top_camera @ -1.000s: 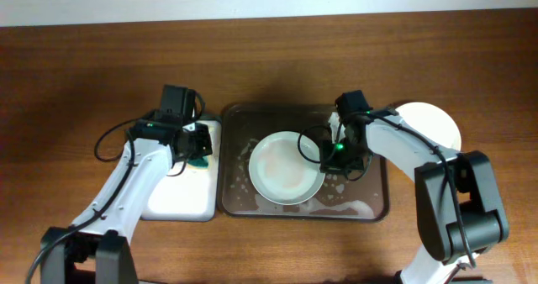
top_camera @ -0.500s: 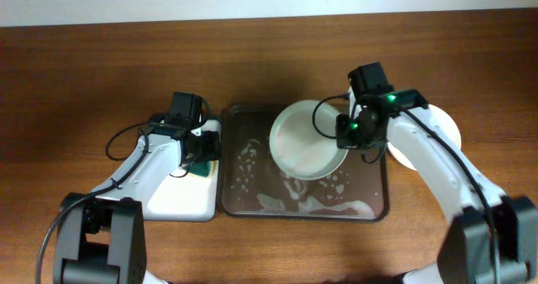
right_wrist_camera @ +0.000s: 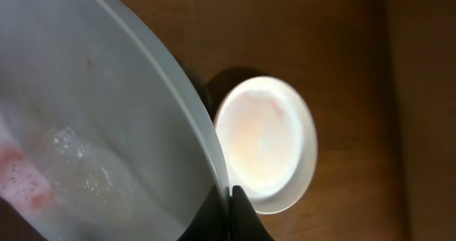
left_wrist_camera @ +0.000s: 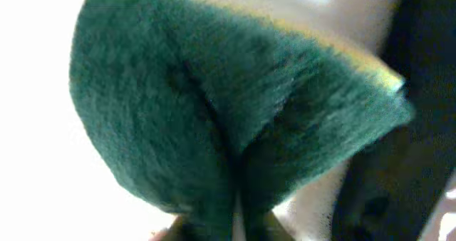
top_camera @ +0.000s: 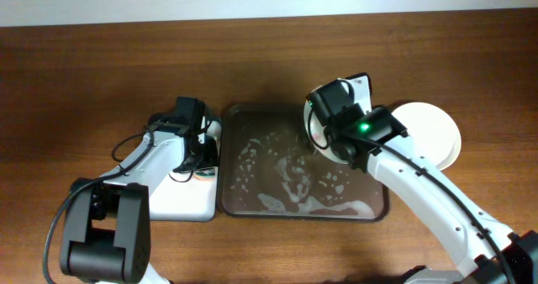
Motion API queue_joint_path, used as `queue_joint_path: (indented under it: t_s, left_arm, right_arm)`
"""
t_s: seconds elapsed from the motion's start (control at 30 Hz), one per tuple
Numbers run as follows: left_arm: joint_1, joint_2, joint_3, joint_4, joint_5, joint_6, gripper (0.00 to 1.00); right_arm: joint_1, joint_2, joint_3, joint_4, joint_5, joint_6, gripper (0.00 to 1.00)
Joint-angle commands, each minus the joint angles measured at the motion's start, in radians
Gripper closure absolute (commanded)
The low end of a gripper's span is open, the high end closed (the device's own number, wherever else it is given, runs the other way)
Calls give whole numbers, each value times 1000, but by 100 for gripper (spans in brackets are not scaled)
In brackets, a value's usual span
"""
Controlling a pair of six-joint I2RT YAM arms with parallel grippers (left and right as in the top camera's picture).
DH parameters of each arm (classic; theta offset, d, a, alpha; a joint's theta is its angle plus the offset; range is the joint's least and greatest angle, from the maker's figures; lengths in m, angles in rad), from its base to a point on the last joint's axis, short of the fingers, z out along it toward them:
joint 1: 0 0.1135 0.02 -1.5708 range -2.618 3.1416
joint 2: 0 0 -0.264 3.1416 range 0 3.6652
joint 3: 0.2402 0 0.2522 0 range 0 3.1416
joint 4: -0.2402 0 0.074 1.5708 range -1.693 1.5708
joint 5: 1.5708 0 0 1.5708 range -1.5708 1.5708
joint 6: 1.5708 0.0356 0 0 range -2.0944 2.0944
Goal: Clean dirty plates on tray and stack at the side
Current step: 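Lift the pale green plate with the right gripper and carry it right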
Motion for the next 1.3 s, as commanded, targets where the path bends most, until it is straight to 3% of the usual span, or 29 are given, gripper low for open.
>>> queue_joint_path:
  t_s: [0.0, 0.17, 0.2, 0.23, 0.27, 0.3, 0.33, 0.63, 0.8, 0.83, 1.0, 1.03, 1.23, 1.27]
  left_arm:
    - [3, 30, -5, -14, 7, 3, 100]
    - [3, 19, 8, -27, 6, 4, 100]
    - [3, 8, 23, -39, 2, 4, 95]
    - [3, -3, 37, -41, 2, 4, 54]
    - [3, -19, 58, -40, -10, 4, 20]
    - [3, -31, 74, -37, -29, 3, 2]
    - [3, -35, 84, -25, -48, 3, 0]
    - [3, -33, 83, 90, -83, 3, 1]
    - [3, -2, 76, 90, -83, 3, 16]
    - [3, 9, 76, 90, -83, 3, 21]
    - [3, 34, 76, 94, -76, 3, 96]
    - [3, 34, 76, 94, -76, 3, 100]
    - [3, 22, 150, 51, -76, 38, 100]
    - [3, 12, 190, 10, -77, 53, 96]
  right_arm:
    - [25, -18, 15, 0, 114, 5, 96]
    - [25, -18, 15, 1, 121, 5, 96]
    - [25, -18, 15, 1, 142, 5, 96]
    - [25, -18, 15, 1, 172, 5, 96]
    - [25, -18, 15, 1, 202, 5, 96]
    - [25, -18, 15, 2, 216, 5, 96]
    - [25, -18, 15, 5, 222, 5, 96]
    - [25, -18, 15, 37, 221, 5, 96]
    - [25, -18, 15, 37, 221, 5, 96]
    - [25, -18, 15, 37, 220, 5, 96]
    - [25, -18, 15, 37, 220, 5, 96]
    - [25, -18, 15, 37, 220, 5, 96]
    - [25, -18, 15, 37, 220, 5, 96]
    - [23, -18, 15, 38, 217, 5, 96]
